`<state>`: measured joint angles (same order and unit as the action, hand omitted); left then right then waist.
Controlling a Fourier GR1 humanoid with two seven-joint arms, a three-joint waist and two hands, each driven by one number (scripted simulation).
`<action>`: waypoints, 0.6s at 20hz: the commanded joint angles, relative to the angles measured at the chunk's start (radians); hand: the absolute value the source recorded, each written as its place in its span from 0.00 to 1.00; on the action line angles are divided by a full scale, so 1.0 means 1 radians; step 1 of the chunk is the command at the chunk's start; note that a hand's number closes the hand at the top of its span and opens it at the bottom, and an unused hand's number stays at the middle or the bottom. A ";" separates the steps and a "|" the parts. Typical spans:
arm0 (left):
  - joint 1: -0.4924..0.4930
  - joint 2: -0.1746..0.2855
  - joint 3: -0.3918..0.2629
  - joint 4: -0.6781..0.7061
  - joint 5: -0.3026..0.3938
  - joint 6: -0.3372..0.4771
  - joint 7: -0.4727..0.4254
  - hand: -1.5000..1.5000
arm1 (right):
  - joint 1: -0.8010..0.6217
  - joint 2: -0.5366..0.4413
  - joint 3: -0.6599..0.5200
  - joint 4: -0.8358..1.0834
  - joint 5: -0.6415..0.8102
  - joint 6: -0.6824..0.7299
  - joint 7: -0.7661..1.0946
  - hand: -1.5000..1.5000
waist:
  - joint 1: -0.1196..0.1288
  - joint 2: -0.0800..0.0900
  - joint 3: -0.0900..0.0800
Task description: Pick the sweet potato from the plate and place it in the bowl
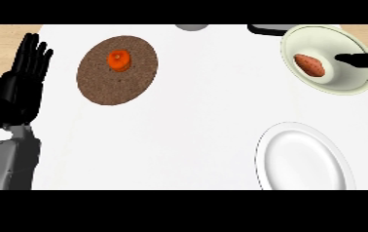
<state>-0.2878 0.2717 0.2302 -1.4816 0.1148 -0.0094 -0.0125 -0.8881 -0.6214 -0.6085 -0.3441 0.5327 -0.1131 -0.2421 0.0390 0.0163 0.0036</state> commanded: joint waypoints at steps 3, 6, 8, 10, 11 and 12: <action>0.000 -0.011 -0.004 -0.007 -0.009 0.016 -0.003 0.50 | 0.070 -0.110 -0.129 0.046 -0.104 -0.044 -0.097 0.00 | -0.009 0.002 0.001; 0.002 0.030 0.036 0.008 0.023 -0.021 -0.015 0.50 | 0.077 -0.194 -0.185 0.075 -0.157 0.020 -0.098 0.00 | -0.007 0.002 0.001; 0.017 0.001 0.008 -0.038 0.019 -0.005 0.026 0.50 | 0.129 -0.245 -0.213 0.097 -0.183 0.070 -0.124 0.00 | -0.009 -0.001 0.002; 0.012 -0.015 -0.006 -0.019 -0.015 0.016 -0.025 0.50 | 0.123 -0.291 -0.224 0.111 -0.195 0.096 -0.115 0.00 | -0.007 0.002 0.002; 0.049 -0.014 0.002 -0.016 -0.009 0.005 -0.036 0.50 | 0.161 -0.300 -0.250 0.115 -0.221 0.119 -0.161 0.00 | -0.008 0.002 0.002; -0.002 0.011 0.023 0.022 0.006 0.001 -0.005 0.50 | 0.202 -0.295 -0.264 0.129 -0.238 0.156 -0.197 0.00 | -0.019 0.002 0.002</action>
<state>-0.2740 0.2736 0.2412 -1.4846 0.1157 -0.0084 -0.0261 -0.7585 -0.8602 -0.8186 -0.2476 0.3487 -0.0350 -0.3758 0.0286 0.0173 0.0049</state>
